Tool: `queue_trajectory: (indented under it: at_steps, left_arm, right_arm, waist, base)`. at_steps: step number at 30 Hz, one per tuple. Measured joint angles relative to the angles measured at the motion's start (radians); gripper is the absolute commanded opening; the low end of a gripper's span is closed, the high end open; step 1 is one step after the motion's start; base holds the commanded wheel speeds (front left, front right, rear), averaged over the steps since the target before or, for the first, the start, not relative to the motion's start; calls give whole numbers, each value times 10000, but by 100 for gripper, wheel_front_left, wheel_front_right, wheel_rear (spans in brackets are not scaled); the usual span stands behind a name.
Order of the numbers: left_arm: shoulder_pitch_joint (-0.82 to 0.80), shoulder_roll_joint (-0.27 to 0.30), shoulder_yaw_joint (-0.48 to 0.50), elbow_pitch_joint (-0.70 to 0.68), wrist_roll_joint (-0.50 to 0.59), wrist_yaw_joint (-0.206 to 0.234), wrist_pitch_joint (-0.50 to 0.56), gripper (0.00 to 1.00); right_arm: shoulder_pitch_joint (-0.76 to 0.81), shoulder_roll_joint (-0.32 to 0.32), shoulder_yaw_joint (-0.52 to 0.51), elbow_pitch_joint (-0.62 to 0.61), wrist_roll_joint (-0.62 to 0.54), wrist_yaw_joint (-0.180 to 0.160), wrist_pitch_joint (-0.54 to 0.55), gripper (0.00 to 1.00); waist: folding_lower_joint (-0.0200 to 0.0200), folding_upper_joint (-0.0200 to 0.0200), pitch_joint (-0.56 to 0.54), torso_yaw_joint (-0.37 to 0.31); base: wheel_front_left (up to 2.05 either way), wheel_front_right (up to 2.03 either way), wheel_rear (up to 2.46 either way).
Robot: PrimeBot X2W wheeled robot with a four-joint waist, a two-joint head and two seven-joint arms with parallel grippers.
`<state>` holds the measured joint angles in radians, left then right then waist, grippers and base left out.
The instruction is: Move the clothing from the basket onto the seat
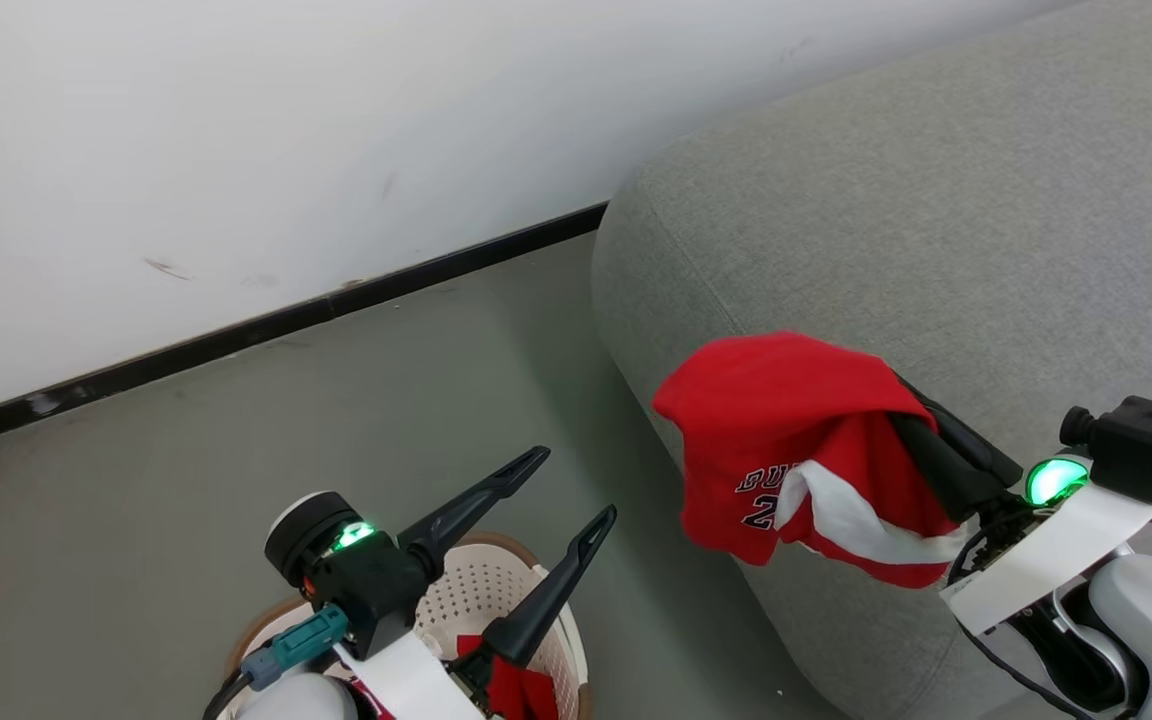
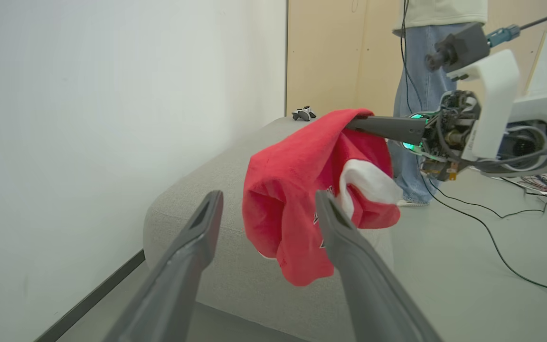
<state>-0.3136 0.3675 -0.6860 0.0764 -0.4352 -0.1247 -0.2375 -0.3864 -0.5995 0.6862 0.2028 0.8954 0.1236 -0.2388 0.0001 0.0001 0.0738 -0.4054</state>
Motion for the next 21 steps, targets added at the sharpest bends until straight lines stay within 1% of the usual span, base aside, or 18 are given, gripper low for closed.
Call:
queue_trajectory:
  at_steps: [9, 16, 21]
  left_arm:
    - [-155, 36, 142, 0, 4, 2, -4, 100]
    - [-307, 228, 401, -138, 77, 105, -4, 100]
    - [-360, 403, 568, -259, 102, 209, -4, 100]
  right_arm:
    - [-146, -27, -311, 75, 2, 0, 0, 0]
    - [-1251, -130, -874, 472, 0, 0, -4, 0]
    - [-1858, -247, -1028, 1014, -52, 0, -17, 0]
  waist:
    - [0, 0, 233, -399]
    - [0, 0, 501, -527]
    - [0, 0, 713, -497]
  base:
    - [0, 0, 0]
    - [0, 0, 0]
    - [0, 0, 0]
